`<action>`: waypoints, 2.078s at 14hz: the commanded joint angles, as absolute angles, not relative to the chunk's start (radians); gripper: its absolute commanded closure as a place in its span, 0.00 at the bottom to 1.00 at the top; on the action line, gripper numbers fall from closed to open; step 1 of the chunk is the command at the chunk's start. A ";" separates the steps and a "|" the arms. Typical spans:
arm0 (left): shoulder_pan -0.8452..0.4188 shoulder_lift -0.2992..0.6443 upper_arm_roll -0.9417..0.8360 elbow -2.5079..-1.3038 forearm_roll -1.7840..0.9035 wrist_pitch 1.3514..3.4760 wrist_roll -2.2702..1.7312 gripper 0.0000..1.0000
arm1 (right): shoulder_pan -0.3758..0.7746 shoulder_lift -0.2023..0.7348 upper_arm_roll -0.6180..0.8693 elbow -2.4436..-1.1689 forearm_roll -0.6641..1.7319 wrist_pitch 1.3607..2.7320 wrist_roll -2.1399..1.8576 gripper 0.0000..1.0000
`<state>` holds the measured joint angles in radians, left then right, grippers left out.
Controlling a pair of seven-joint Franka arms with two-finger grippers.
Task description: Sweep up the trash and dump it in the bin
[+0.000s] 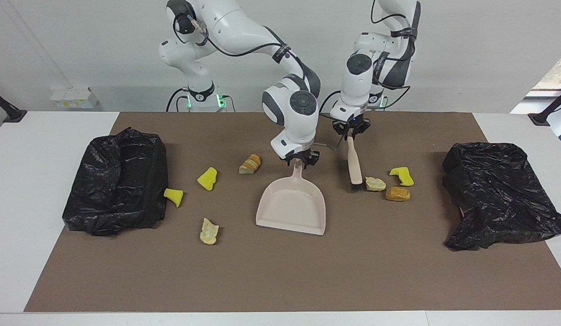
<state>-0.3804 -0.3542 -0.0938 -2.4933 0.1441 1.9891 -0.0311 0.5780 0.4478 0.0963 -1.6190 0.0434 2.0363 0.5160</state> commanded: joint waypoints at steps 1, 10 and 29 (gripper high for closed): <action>-0.335 -0.360 -0.104 -2.456 0.167 1.941 0.017 1.00 | 0.529 0.430 0.100 -1.583 0.025 2.046 0.349 1.00; 0.012 -0.339 -0.104 -2.437 0.173 2.017 0.015 1.00 | 0.436 0.442 0.100 -1.548 -0.124 1.941 -0.475 1.00; -0.296 -0.123 -0.112 -2.441 -0.110 2.218 -0.317 1.00 | 0.472 0.471 0.103 -1.571 -0.244 1.974 -0.939 1.00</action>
<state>-0.2343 -0.1446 -0.1258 -2.4492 -0.0671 2.2046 -0.2894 0.4771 0.4791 0.0965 -1.5466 -0.2219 1.9449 -0.9165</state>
